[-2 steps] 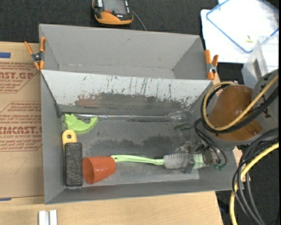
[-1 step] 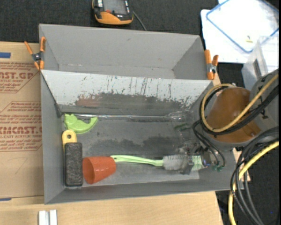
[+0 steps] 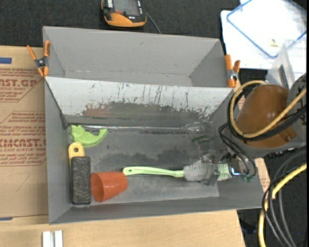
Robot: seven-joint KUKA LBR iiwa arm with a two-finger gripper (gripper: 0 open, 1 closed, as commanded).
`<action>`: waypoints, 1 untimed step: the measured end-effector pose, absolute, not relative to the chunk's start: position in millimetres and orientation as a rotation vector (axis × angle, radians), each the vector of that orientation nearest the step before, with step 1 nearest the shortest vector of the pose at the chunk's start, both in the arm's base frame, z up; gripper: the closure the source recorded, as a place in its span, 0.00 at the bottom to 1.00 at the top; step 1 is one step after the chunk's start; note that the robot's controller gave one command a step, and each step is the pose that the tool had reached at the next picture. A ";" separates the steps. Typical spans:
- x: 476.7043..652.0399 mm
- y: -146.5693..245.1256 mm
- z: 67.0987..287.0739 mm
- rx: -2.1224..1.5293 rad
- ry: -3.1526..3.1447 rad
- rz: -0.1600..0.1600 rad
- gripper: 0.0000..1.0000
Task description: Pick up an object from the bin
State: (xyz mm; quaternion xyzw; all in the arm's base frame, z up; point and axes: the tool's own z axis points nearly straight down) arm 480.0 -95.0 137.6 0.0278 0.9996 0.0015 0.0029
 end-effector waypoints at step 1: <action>479.3 -94.9 137.3 0.087 3.137 0.005 1.00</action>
Offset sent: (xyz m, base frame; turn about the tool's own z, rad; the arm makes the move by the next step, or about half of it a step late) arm -0.0007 0.0002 0.0401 0.0000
